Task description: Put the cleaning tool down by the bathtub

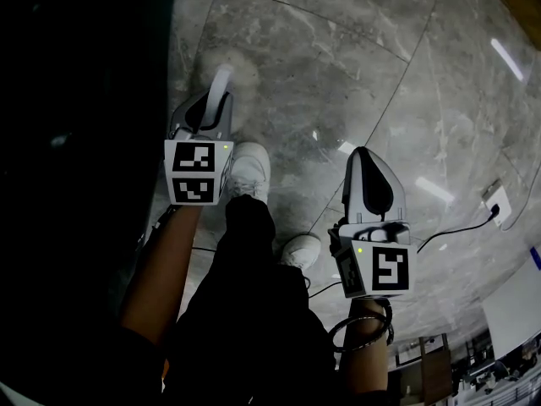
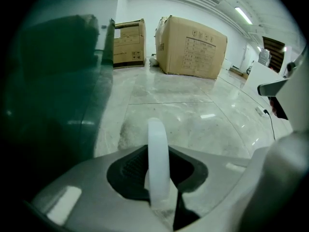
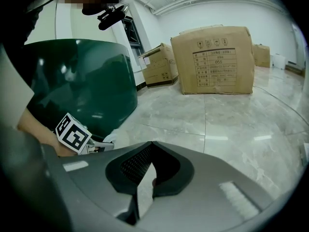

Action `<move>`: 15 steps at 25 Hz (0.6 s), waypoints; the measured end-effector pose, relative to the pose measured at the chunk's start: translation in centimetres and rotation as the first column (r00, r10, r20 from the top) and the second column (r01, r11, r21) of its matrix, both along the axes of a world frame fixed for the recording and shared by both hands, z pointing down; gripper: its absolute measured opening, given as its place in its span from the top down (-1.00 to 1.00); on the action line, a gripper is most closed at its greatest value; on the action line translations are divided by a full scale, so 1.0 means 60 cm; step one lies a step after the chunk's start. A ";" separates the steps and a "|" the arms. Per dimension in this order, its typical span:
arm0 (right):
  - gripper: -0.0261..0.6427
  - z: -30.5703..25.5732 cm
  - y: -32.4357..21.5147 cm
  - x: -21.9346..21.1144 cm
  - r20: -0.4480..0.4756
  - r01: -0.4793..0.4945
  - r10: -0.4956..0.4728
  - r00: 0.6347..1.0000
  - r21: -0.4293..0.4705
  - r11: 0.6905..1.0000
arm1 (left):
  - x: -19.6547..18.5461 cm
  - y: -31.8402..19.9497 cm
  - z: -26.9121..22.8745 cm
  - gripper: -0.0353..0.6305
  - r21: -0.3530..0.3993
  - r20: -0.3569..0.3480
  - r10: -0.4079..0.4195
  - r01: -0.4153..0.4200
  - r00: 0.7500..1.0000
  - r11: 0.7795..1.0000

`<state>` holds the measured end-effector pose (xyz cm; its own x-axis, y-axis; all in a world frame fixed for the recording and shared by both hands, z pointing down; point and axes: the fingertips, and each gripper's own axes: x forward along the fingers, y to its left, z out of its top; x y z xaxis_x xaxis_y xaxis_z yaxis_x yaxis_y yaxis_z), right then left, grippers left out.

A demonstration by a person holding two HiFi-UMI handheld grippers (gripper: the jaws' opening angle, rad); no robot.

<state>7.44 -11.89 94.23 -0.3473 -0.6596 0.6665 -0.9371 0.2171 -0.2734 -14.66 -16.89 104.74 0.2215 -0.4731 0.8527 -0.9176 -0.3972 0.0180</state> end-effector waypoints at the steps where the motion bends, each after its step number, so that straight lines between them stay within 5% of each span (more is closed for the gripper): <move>1: 0.85 0.004 0.002 0.002 -0.001 0.002 -0.002 1.000 0.001 1.000 | 0.002 -0.003 0.003 0.66 0.003 -0.001 0.003 -0.003 1.000 1.000; 15: 0.86 0.012 -0.011 -0.006 0.016 -0.044 0.044 0.999 0.001 0.999 | 0.013 -0.019 0.025 0.66 0.014 -0.015 0.065 -0.065 0.998 0.998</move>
<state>7.09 -12.56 94.94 -0.3288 -0.6756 0.6599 -0.9411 0.1764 -0.2884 -13.87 -18.01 106.21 0.2651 -0.4688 0.8426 -0.8893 -0.4565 0.0259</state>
